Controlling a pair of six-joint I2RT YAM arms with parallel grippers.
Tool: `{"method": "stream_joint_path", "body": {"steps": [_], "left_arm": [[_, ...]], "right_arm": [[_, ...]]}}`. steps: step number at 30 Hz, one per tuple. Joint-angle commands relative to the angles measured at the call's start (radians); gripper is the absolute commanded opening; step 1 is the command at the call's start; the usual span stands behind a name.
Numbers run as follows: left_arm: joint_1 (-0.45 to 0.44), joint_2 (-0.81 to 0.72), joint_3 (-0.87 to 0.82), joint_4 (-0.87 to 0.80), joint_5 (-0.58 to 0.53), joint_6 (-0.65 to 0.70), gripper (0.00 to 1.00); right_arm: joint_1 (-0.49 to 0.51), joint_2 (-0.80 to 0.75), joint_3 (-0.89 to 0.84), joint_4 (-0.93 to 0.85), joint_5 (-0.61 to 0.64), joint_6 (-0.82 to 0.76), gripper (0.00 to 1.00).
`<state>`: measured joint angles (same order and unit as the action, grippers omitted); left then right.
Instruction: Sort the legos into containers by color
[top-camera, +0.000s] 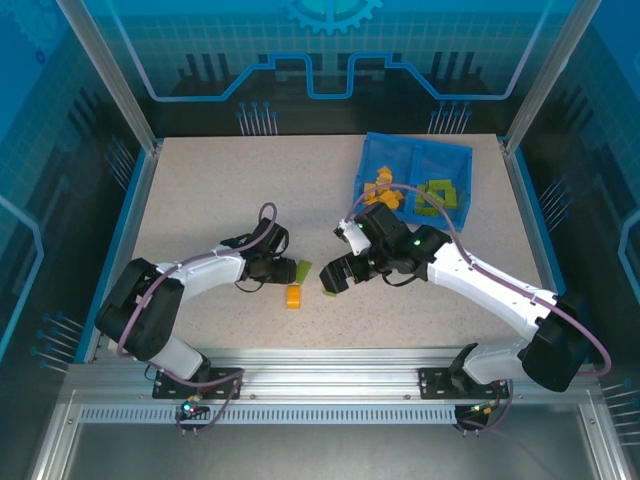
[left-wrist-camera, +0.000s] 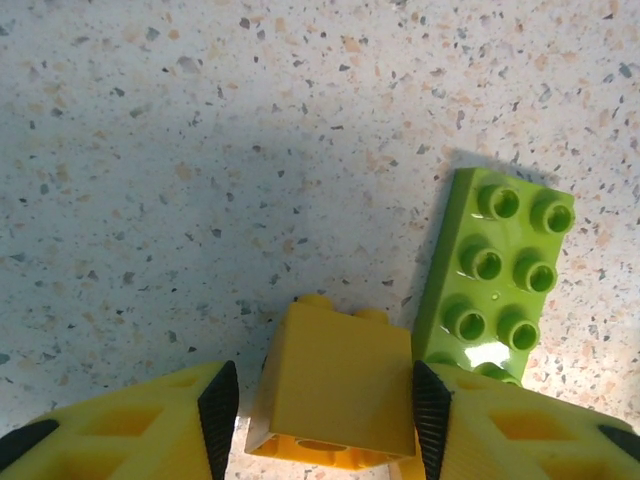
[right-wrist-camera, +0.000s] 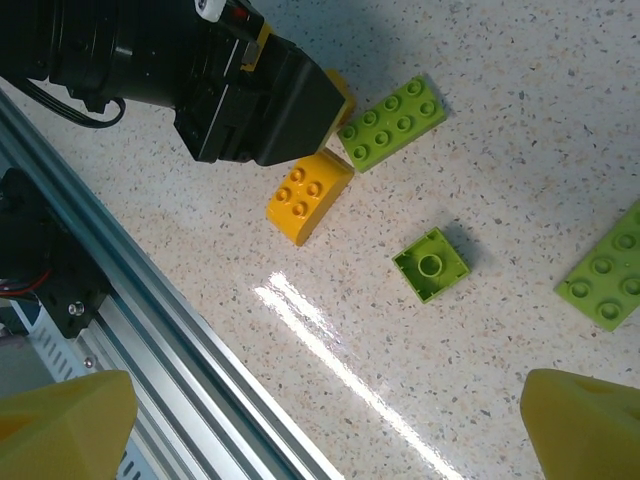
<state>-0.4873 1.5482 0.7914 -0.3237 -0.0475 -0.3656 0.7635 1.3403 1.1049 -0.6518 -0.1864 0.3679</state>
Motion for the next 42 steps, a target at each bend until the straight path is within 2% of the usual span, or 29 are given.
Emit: {"method": "stream_joint_path", "body": {"steps": [1, 6, 12, 17, 21, 25, 29, 34, 39, 42], "left_arm": [[-0.007, 0.018, 0.010, 0.001, -0.003, 0.006, 0.51], [-0.006, 0.020, -0.017, 0.028, -0.026, -0.009, 0.49], [-0.008, 0.015, -0.041, 0.062, -0.013, -0.027, 0.36], [-0.021, -0.020, -0.014, 0.015, -0.019, -0.013, 0.33], [-0.073, -0.126, 0.062, -0.054, -0.062, -0.022, 0.33], [-0.172, -0.141, 0.234, -0.060, -0.100, 0.018, 0.32], [-0.212, -0.005, 0.431, -0.013, -0.109, 0.082, 0.31], [-0.222, 0.261, 0.710, 0.086, -0.113, 0.146, 0.27], [-0.221, 0.577, 1.079, 0.082, -0.124, 0.257, 0.28], [-0.219, 0.733, 1.291, 0.069, -0.167, 0.314, 0.28]], "right_arm": [[0.013, 0.004, 0.031, -0.025, 0.010, 0.020, 1.00], [0.012, -0.007, 0.044, -0.036, 0.008, 0.019, 1.00], [0.013, -0.024, 0.046, -0.038, 0.013, 0.022, 1.00], [0.013, -0.040, 0.050, -0.061, 0.035, 0.032, 1.00], [0.011, -0.088, 0.049, -0.067, 0.063, 0.049, 1.00], [0.005, -0.177, 0.038, -0.050, 0.184, 0.085, 1.00], [-0.020, -0.269, 0.009, -0.034, 0.311, 0.130, 1.00], [-0.063, -0.402, -0.041, -0.057, 0.418, 0.194, 1.00], [-0.076, -0.494, -0.058, -0.128, 0.467, 0.210, 1.00], [-0.078, -0.538, -0.075, -0.165, 0.484, 0.218, 1.00]]}}
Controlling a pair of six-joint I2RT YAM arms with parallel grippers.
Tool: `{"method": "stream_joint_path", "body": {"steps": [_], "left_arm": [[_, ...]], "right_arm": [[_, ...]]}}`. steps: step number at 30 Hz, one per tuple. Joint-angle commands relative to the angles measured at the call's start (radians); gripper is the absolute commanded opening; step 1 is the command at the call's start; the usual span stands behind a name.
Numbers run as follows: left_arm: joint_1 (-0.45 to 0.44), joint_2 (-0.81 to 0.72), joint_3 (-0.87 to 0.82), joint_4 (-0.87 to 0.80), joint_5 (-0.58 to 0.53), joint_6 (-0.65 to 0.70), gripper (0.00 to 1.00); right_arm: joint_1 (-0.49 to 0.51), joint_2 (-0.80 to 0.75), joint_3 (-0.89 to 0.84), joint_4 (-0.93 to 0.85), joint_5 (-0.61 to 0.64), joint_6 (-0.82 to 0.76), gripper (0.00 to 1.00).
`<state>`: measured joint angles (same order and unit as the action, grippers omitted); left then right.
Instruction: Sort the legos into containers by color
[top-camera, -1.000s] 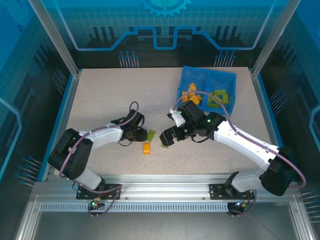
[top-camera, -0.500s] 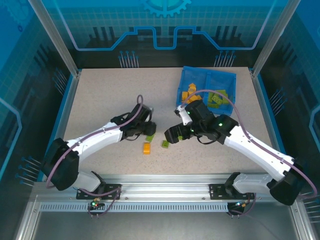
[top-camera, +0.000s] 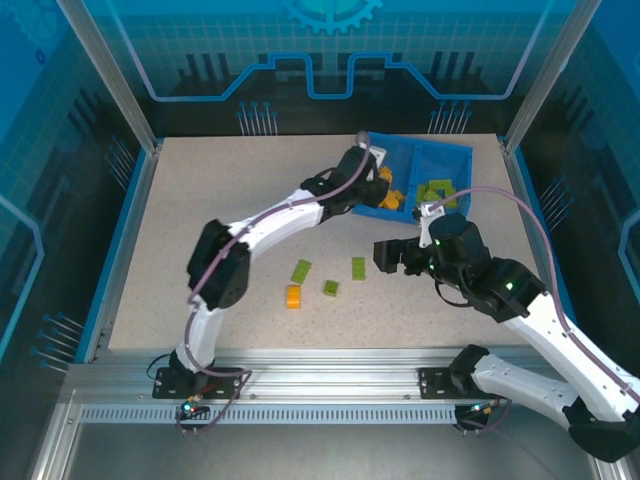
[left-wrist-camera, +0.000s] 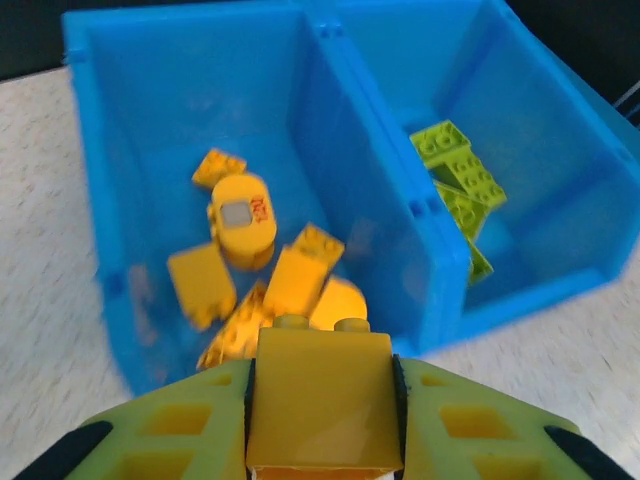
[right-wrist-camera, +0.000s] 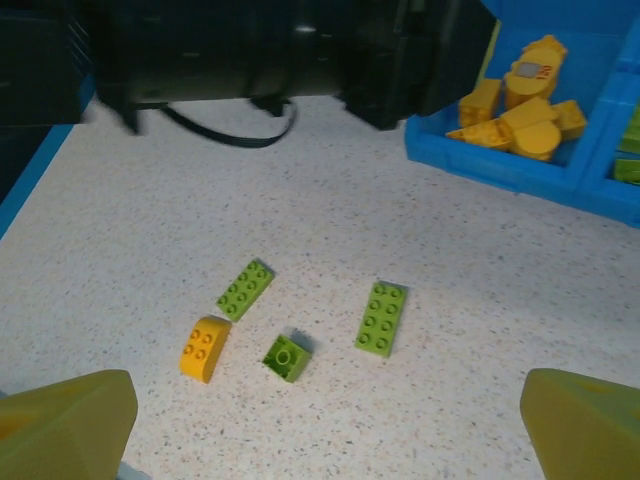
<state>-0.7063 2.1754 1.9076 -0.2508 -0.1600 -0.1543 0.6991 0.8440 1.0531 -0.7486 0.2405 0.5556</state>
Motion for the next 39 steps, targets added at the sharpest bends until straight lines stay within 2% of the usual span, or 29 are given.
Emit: {"method": "stream_joint_path", "body": {"steps": [1, 3, 6, 9, 12, 15, 18, 23, 27, 30, 33, 35, 39], "left_arm": [[-0.001, 0.146, 0.233, -0.004, -0.070, 0.119, 0.29], [0.000, 0.232, 0.353, -0.001, -0.107, 0.151, 0.33], [0.002, 0.335, 0.501, 0.002, -0.153, 0.191, 0.45], [0.004, 0.393, 0.620, -0.035, -0.154, 0.186, 0.53], [0.003, 0.373, 0.640, -0.056, -0.127, 0.165, 0.62], [0.002, 0.291, 0.583, -0.072, -0.108, 0.122, 0.62], [-0.003, 0.122, 0.387, -0.029, -0.062, 0.055, 0.62], [-0.024, -0.290, -0.170, 0.230, -0.011, -0.012, 0.62], [-0.047, -0.624, -0.502, 0.222, 0.089, 0.025, 0.69], [-0.079, -0.855, -0.693, 0.159, 0.112, 0.142, 0.72], [-0.099, -1.041, -0.785, -0.013, 0.118, 0.278, 0.75], [-0.101, -1.140, -0.830, -0.121, 0.159, 0.382, 0.78], [-0.102, -1.298, -0.930, -0.313, 0.288, 0.660, 0.90]], "right_arm": [[-0.015, -0.054, -0.028, -0.076, 0.060, 0.035, 1.00], [-0.017, -0.080, -0.038, -0.089, 0.067, 0.040, 1.00], [-0.020, -0.105, -0.042, -0.100, 0.075, 0.038, 1.00], [-0.022, -0.111, -0.025, -0.118, 0.075, 0.028, 1.00], [-0.023, -0.111, -0.015, -0.127, 0.078, 0.021, 1.00], [-0.025, -0.108, -0.020, -0.117, 0.079, 0.021, 1.00], [-0.025, -0.093, -0.029, -0.102, 0.083, 0.021, 1.00], [-0.025, -0.033, -0.039, -0.080, 0.081, 0.024, 1.00], [-0.018, 0.049, -0.057, -0.027, 0.019, 0.014, 1.00], [-0.009, 0.138, -0.071, 0.027, -0.032, 0.004, 1.00], [-0.005, 0.258, -0.071, 0.052, -0.024, 0.041, 1.00], [-0.003, 0.341, -0.060, 0.056, -0.017, 0.074, 1.00], [0.003, 0.486, -0.052, 0.110, -0.033, 0.107, 1.00]]}}
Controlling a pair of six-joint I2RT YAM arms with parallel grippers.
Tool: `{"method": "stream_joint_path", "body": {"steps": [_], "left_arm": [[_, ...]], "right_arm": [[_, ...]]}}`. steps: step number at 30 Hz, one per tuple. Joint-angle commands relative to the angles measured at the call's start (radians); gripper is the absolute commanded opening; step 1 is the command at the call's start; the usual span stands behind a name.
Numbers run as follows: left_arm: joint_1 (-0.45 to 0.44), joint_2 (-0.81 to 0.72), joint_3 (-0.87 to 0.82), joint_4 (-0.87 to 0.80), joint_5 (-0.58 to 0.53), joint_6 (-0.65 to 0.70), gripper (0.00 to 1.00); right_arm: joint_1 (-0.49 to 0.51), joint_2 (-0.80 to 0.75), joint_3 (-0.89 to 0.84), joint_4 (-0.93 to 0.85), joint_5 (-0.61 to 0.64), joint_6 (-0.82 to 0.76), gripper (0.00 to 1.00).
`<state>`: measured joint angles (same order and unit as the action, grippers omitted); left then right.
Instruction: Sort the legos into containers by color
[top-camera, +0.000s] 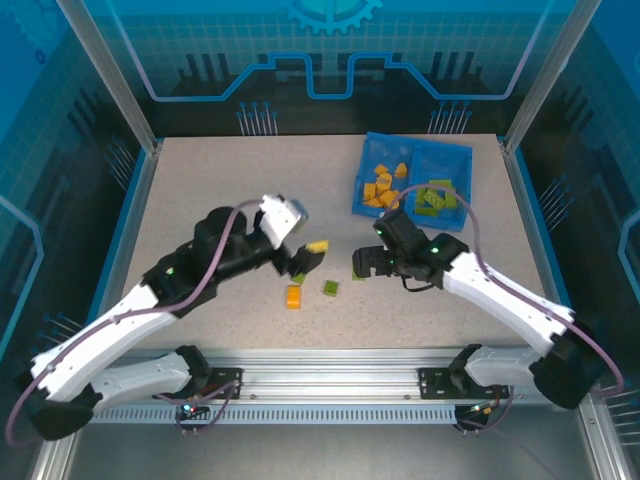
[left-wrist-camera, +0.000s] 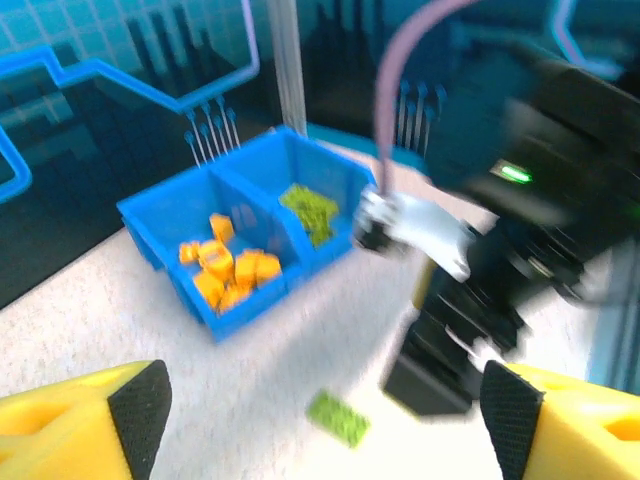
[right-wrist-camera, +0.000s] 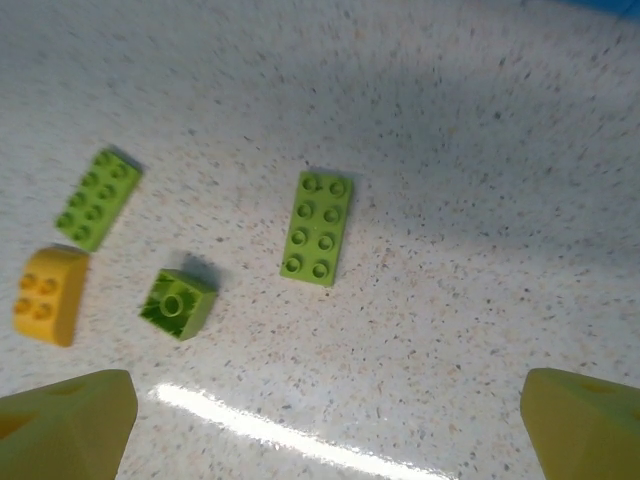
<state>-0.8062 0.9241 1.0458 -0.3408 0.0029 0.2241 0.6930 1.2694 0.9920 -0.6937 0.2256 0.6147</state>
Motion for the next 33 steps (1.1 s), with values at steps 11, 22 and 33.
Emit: {"method": "stream_joint_path", "body": {"steps": [11, 22, 33], "left_arm": [[-0.001, -0.191, -0.394, -0.068, 0.278, 0.632, 0.99], [-0.002, -0.225, -0.442, -0.100, 0.246, 0.657, 0.99], [0.001, -0.236, -0.464, -0.088, 0.240, 0.686, 0.99]], "right_arm": [[0.017, 0.381, 0.092, 0.091, 0.030, 0.074, 0.84], [0.044, 0.592, 0.165, 0.087, 0.038, 0.118, 0.62], [0.029, 0.555, 0.102, 0.170, -0.032, 0.133, 0.36]]}}
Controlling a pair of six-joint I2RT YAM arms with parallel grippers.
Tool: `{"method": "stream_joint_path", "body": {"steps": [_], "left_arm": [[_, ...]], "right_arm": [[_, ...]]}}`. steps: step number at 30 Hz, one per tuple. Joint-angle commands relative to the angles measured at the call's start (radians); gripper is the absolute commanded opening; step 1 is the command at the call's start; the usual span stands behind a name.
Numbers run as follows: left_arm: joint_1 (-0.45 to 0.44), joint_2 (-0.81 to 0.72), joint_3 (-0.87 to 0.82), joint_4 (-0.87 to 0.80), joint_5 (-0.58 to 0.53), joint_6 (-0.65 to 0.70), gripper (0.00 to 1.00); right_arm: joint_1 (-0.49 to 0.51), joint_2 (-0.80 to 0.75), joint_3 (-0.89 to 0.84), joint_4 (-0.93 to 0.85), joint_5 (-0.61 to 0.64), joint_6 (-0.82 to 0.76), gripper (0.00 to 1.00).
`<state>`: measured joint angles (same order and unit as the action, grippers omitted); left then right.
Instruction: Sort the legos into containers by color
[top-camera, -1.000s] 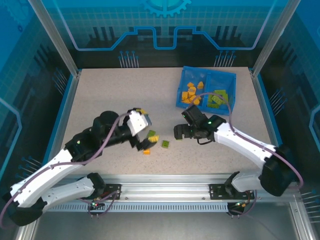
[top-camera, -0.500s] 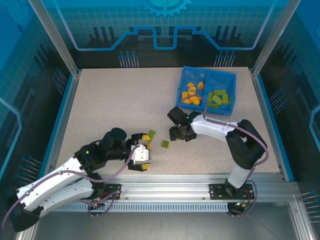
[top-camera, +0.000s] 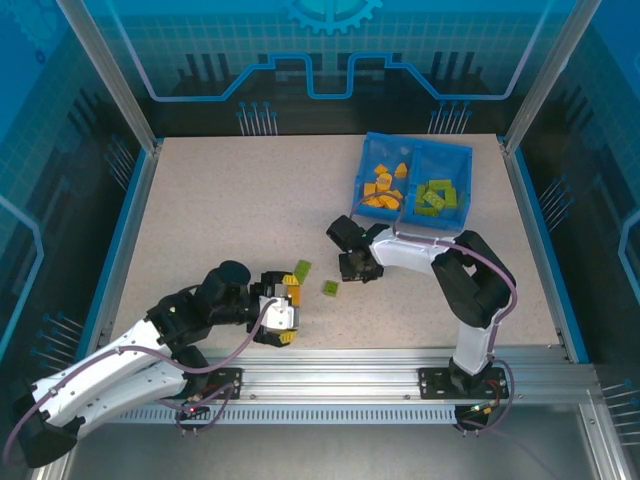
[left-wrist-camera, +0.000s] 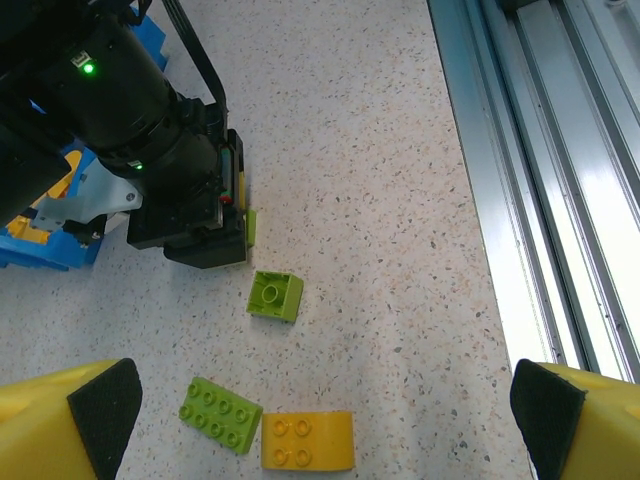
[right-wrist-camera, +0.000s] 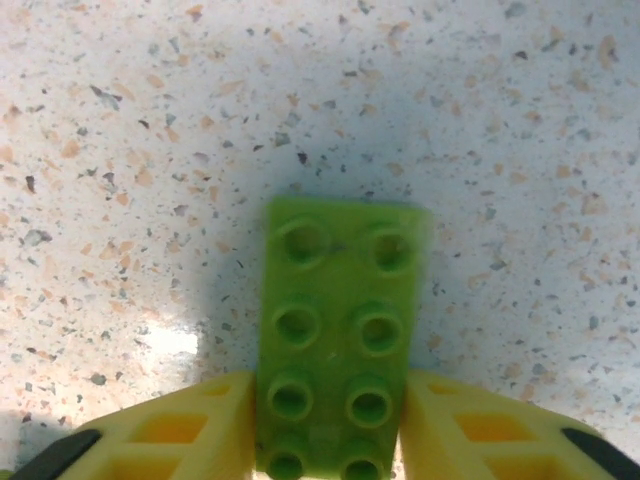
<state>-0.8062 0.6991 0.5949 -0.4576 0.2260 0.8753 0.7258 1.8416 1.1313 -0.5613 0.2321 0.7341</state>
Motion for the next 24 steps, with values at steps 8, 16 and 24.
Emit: {"method": "stream_joint_path", "body": {"steps": [8, 16, 24], "left_arm": [[0.001, -0.063, -0.041, 0.086, -0.005, 0.043, 0.99], [0.011, -0.119, -0.058, 0.184, -0.059, -0.019, 0.99], [0.073, -0.128, -0.043, 0.182, -0.025, -0.076, 0.99]], "right_arm": [[-0.009, -0.239, -0.059, 0.017, 0.070, -0.005, 0.33], [-0.191, -0.486, -0.054, 0.022, 0.183, -0.143, 0.33], [-0.567, -0.213, 0.184, 0.095, 0.092, -0.291, 0.33]]}}
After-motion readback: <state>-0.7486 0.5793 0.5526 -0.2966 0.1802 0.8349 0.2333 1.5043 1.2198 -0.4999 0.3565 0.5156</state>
